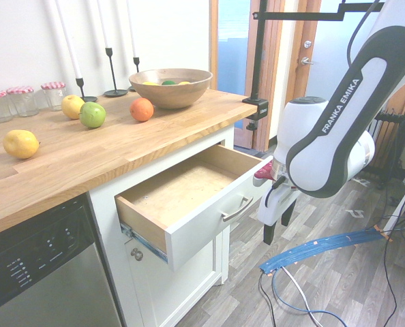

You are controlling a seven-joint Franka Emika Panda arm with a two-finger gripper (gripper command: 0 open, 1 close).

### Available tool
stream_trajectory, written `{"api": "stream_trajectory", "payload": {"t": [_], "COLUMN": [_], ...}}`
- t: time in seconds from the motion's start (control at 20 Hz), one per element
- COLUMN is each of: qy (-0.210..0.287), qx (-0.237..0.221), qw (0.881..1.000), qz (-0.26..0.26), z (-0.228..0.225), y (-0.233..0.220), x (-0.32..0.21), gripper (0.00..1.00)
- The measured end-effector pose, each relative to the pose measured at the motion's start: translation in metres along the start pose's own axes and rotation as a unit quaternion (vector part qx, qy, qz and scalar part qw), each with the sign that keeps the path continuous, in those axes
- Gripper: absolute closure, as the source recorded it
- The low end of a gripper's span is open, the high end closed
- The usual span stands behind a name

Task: Close the drawer

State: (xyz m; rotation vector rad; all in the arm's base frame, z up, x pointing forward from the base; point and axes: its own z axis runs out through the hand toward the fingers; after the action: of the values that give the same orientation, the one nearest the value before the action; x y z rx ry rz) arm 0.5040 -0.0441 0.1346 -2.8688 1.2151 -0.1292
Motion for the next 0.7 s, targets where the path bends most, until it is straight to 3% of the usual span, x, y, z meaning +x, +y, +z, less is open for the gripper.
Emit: {"api": "stream_trajectory", "payload": {"t": [0.7], "qy": [0.005], "qx": [0.008], "qw": [1.000], "qz": [0.001], "z": [-0.005], "y": [-0.015], "x": [0.005], "gripper": [1.00]}}
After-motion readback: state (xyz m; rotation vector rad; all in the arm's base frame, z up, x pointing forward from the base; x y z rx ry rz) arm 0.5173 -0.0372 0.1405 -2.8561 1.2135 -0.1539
